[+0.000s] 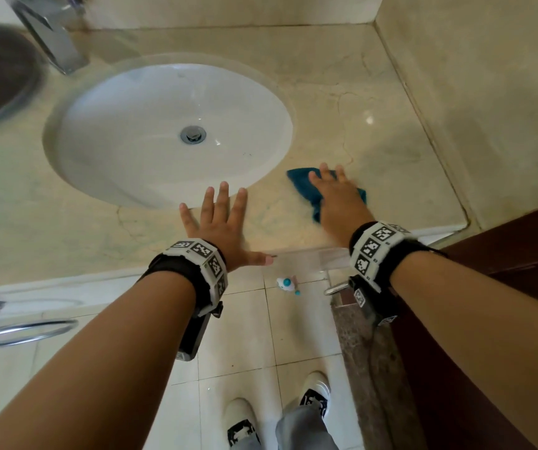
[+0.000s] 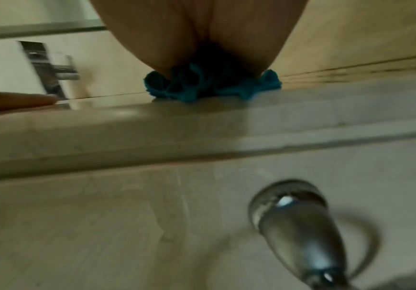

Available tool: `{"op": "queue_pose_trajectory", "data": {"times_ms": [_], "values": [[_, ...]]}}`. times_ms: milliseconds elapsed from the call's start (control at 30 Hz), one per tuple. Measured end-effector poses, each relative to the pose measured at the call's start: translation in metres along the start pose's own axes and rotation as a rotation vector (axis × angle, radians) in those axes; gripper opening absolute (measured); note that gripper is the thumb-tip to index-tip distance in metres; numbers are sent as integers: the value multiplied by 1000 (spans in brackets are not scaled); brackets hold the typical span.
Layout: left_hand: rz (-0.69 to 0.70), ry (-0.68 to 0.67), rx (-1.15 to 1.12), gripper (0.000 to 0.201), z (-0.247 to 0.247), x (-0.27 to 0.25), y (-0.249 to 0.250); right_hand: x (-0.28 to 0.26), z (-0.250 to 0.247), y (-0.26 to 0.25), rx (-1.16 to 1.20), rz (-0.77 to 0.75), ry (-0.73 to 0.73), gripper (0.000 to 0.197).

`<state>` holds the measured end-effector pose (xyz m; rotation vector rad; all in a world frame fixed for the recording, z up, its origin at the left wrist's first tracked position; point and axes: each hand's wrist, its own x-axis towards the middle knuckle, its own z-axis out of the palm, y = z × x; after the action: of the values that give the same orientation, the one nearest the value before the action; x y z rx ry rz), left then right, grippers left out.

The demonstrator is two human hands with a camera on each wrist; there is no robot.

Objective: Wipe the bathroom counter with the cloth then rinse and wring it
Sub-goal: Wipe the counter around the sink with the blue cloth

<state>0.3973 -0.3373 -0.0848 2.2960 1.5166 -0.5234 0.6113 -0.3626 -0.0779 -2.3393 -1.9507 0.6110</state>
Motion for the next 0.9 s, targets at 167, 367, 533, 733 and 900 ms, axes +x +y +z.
{"op": "queue_pose_trajectory", "data": {"times_ms": [167,367,533,733,900], "values": [[1,-2,-1,129,1,0,0,-11,8,11,-79,204,49,60],[-18,7,15,128,0,1,3,-14,39,-73,-163,-44,-14,60],[-2,8,12,128,1,0,0,-7,29,-50,-177,-88,-19,56],[12,20,-1,128,1,-1,0,2,2,11,-78,267,-19,55],[0,7,4,129,2,1,1,-6,25,-47,-114,144,-28,58]]}}
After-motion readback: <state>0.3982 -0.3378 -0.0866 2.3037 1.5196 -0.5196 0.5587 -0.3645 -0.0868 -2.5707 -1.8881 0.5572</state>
